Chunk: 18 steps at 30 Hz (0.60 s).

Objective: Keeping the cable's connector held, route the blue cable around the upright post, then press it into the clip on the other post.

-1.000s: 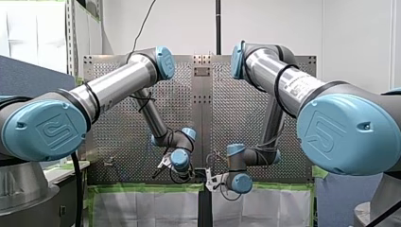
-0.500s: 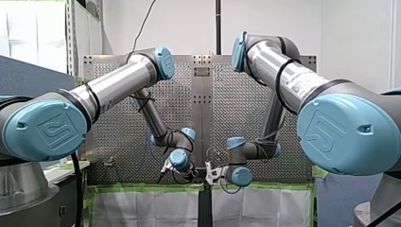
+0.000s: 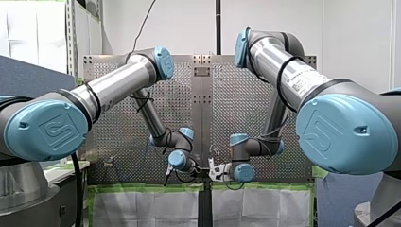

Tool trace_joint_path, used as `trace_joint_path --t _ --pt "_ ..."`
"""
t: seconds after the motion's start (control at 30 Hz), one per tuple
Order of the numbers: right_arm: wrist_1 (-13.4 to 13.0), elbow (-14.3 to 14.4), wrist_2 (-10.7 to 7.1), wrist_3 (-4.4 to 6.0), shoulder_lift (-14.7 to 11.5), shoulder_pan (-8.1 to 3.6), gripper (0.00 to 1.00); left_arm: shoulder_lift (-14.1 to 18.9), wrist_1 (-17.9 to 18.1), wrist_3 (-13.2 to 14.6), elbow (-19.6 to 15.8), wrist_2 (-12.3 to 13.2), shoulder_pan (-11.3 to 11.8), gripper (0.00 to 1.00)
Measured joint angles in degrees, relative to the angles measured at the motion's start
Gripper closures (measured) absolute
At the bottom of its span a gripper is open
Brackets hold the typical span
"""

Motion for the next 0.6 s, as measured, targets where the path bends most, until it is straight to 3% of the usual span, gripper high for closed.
trace_joint_path --t 0.3,0.6 --pt "-0.1 1.4 -0.09 0.00 -1.4 -0.76 1.00 0.0 0.2 -4.6 0.0 4.1 0.0 0.01" --pt "0.4 2.7 -0.33 0.29 -4.1 -1.13 1.00 0.0 1.2 -8.9 0.0 2.3 -0.7 0.01"
